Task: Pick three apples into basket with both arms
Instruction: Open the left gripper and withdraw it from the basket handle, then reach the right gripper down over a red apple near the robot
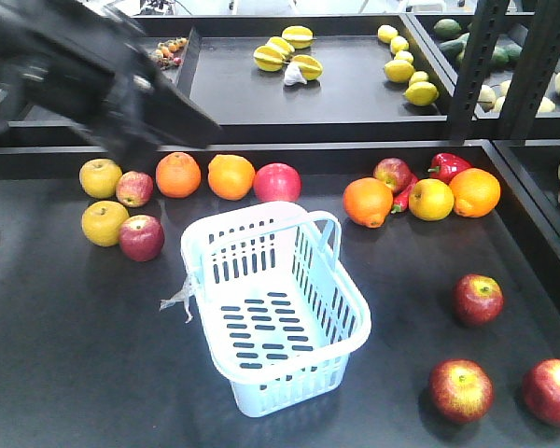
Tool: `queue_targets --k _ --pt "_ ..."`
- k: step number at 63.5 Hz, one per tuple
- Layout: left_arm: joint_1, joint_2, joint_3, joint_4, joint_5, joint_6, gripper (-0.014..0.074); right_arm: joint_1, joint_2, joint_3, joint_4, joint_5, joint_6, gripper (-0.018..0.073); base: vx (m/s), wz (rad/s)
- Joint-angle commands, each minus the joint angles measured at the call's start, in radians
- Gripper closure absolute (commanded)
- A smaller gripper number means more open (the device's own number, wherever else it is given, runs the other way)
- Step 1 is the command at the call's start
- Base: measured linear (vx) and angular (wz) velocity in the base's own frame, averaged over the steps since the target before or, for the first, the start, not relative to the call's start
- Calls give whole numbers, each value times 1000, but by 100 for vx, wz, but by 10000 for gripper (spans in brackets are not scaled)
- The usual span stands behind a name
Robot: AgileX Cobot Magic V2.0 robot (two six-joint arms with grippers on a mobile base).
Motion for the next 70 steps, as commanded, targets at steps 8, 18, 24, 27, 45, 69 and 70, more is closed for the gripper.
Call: queue_targets --k 8,18,24,27,45,69,70 --pt "-4 -229 225 -66 -50 14 605 -8 -10 13 -10 -70 -7 561 0 0" --pt "-4 -401 528 -68 -171 24 605 -8 -10 13 -10 -70 -7 561 0 0" --pt "-4 -497 697 -68 -267 25 605 -8 -10 13 -10 -70 -7 561 0 0" --pt "-4 -543 775 -69 -324 25 605 -8 -10 13 -10 -70 -7 561 0 0" --pt "-4 -800 1115 -127 -549 24 604 -8 -10 13 -10 -70 -7 561 0 0" --pt "-4 -885 1375 -159 -608 16 604 -8 -10 13 -10 -80 -2 561 0 0" --pt "-4 -885 1376 -162 -614 16 604 -8 -10 13 -8 -83 1 561 0 0"
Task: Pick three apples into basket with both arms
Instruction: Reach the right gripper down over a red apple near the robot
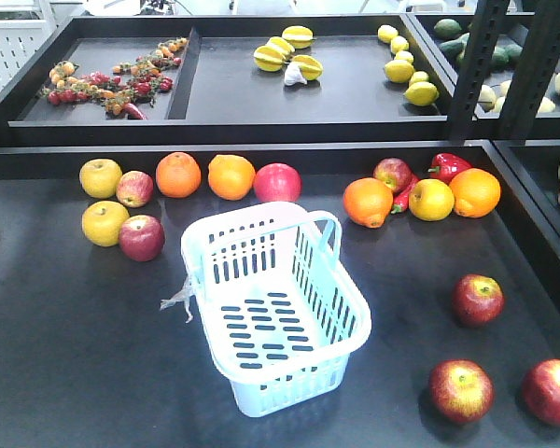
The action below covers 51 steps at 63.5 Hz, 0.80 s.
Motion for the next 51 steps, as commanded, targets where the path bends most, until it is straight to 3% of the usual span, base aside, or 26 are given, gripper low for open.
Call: queue_targets --k 1,7,24,29,35,41,51 --pt "-4 0 -3 -48 -63 -8 604 -8 -10 13 -2 -87 6 561 0 0" --pt "-4 0 -5 -50 -88 -8 604 -8 -10 13 71 -137 83 561 0 0" --pt "-4 0 -5 -83 -107 -8 604 -8 -10 1 456 -355 412 561 0 0" --pt "-4 0 -5 -83 -107 -8 604 -8 -10 -48 466 -359 432 561 0 0" --pt "-4 0 -5 -83 -107 -8 604 -8 11 -180 394 -237 379 561 0 0" --pt "-4 0 -5 -83 -107 -8 604 -8 103 -346 326 -3 310 561 0 0" --pt "-4 0 -5 -82 -117 -8 604 -8 315 -620 242 326 114 549 0 0"
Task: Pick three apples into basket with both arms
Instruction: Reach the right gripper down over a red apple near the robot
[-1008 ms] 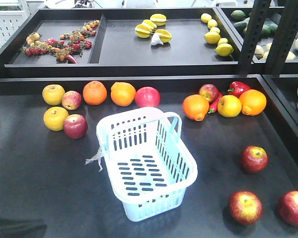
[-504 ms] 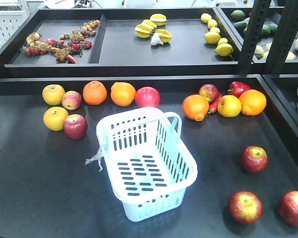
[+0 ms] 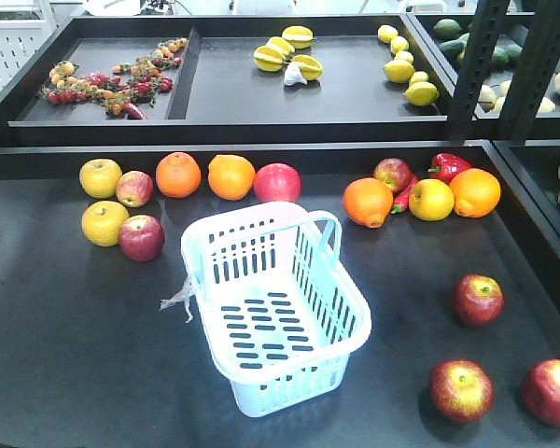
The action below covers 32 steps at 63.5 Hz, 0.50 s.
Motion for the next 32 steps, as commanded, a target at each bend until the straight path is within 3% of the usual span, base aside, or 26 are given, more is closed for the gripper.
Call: queue_targets --k 1,7,15,24,32 --pt "-4 5 -26 -42 -54 -8 604 -8 128 -157 -51 139 -144 545 0 0" --pt "-4 5 -26 -42 -60 -8 604 -8 234 -242 -46 223 -241 480 0 0" --pt "-4 5 -26 -42 -62 -8 604 -8 330 -259 -23 205 -325 251 0 0" --pt "-4 5 -26 -42 -65 -8 604 -8 416 -259 -22 81 -325 -42 0 0" --pt "-4 5 -26 -42 -65 -8 604 -8 503 -293 -18 123 -364 -167 0 0"
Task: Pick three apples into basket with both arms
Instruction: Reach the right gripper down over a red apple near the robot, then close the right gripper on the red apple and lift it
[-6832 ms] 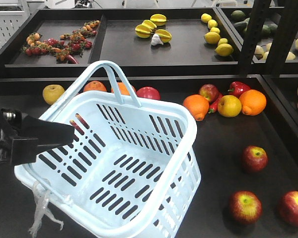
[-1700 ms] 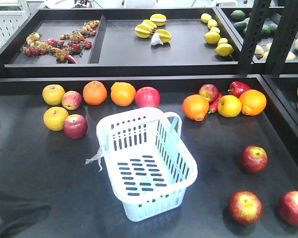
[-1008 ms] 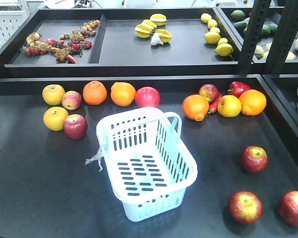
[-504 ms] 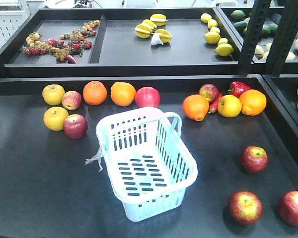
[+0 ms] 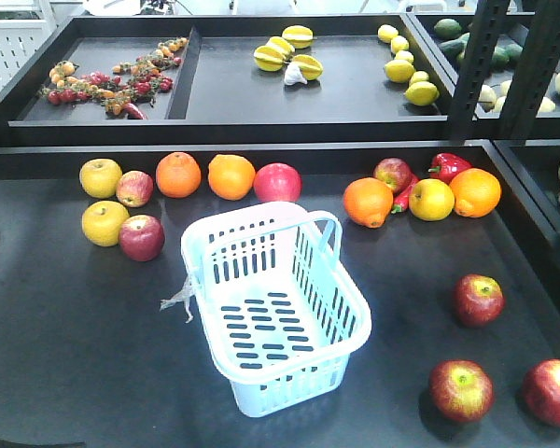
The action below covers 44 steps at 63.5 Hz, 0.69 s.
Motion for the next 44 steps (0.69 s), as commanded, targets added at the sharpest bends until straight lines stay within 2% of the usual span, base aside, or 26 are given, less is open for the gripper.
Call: queue_targets --k 1,12,18,33,44 --pt "-4 5 -26 -42 -51 -8 604 -8 75 -72 7 -11 -44 -170 0 0" --pt "-4 5 -26 -42 -51 -8 604 -8 306 -244 16 246 -130 -155 0 0" --pt "-4 5 -26 -42 -51 -8 604 -8 423 -300 35 331 -162 -141 0 0" --pt "-4 5 -26 -42 -51 -8 604 -8 709 -319 52 341 -171 -123 0 0" --pt "-4 5 -26 -41 -52 -8 604 -8 889 -345 2 336 -139 -115 0 0"
